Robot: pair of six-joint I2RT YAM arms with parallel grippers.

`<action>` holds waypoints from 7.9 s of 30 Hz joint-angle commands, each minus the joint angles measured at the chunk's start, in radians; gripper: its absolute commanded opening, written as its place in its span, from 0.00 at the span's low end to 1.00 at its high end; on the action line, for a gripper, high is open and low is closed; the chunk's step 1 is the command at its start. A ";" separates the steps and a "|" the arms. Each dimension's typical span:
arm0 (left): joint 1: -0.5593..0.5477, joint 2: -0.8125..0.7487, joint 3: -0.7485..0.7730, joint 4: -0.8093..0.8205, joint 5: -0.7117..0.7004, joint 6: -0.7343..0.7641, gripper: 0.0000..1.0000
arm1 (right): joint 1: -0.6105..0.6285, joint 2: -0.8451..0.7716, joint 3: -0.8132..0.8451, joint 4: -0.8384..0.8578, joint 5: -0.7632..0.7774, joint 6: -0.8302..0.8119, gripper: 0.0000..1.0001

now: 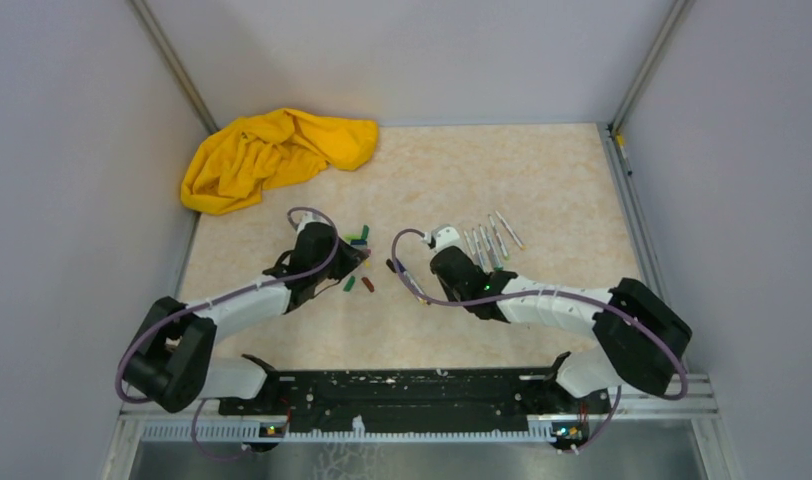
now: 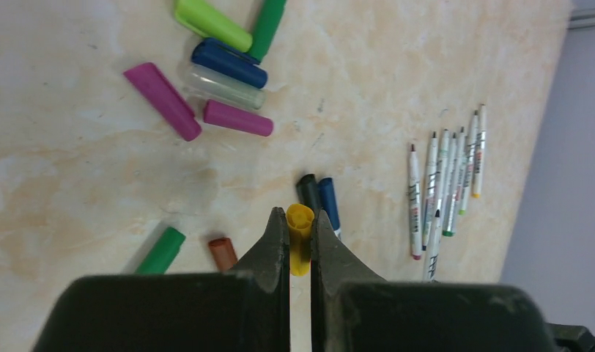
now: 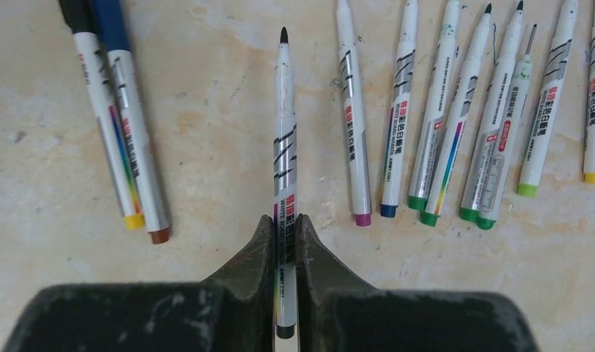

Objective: Open the pen caps

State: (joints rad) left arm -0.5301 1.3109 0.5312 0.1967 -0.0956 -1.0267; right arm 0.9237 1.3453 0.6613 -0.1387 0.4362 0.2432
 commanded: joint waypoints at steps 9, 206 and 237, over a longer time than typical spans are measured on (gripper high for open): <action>0.003 0.096 0.083 -0.113 -0.094 0.107 0.09 | -0.124 0.156 0.103 0.089 -0.105 -0.103 0.00; -0.099 -0.015 -0.019 -0.128 -0.209 -0.007 0.29 | -0.044 0.165 0.140 0.044 -0.041 -0.065 0.00; -0.099 -0.155 -0.055 -0.126 -0.213 -0.006 0.74 | -0.033 0.076 0.167 0.025 -0.080 -0.149 0.40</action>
State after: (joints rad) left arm -0.6266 1.1831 0.4934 0.0673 -0.3122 -1.0389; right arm 0.8604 1.4975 0.7578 -0.1242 0.3637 0.1310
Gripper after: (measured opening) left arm 0.715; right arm 0.391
